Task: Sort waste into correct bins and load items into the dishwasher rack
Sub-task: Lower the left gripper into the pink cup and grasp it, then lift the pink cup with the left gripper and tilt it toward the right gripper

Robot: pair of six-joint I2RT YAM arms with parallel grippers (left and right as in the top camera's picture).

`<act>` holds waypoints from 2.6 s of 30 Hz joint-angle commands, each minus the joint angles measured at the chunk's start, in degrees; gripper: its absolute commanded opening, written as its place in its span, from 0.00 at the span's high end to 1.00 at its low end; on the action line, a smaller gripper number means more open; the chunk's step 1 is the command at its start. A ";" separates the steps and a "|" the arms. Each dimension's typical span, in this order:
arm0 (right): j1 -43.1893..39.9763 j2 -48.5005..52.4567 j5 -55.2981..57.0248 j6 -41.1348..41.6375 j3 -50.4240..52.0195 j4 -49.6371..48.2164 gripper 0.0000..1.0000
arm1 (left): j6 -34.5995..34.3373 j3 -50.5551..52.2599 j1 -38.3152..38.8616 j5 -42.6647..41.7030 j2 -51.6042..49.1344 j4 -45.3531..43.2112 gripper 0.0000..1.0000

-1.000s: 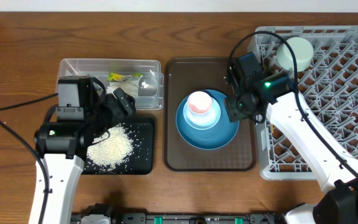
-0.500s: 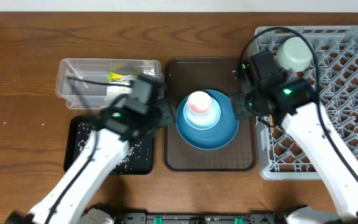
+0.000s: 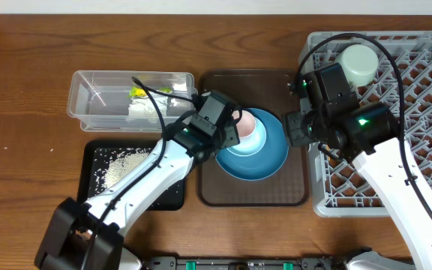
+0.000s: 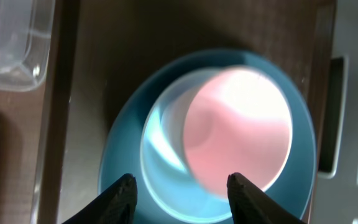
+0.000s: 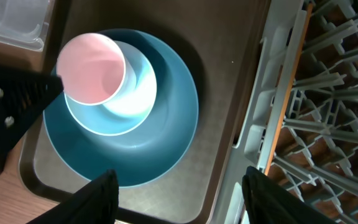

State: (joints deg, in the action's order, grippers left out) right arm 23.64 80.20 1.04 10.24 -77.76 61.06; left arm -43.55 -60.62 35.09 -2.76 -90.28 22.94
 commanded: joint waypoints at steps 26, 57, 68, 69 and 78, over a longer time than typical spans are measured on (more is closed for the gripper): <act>-0.96 -0.44 2.19 0.42 -0.98 0.35 0.28 | -0.92 -0.26 0.02 2.40 -2.78 -3.13 0.81; -0.96 -0.44 2.21 0.42 -0.98 0.07 0.20 | -1.79 -0.24 0.90 3.48 -4.94 -3.34 0.76; -0.96 -0.44 3.72 0.44 -0.98 0.09 0.19 | -1.79 -0.26 0.70 3.48 -6.23 -3.80 0.81; -0.96 -0.44 3.72 0.44 -0.98 0.11 0.19 | -1.79 -0.26 0.70 3.43 -6.14 -3.82 0.81; -0.96 -0.44 4.35 0.44 -0.98 0.90 0.11 | -1.77 -0.26 0.39 3.43 -4.42 -3.76 0.94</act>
State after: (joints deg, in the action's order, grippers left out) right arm 23.64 80.20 3.95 10.46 -77.78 61.73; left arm -45.21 -60.62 35.79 -0.43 -96.14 19.11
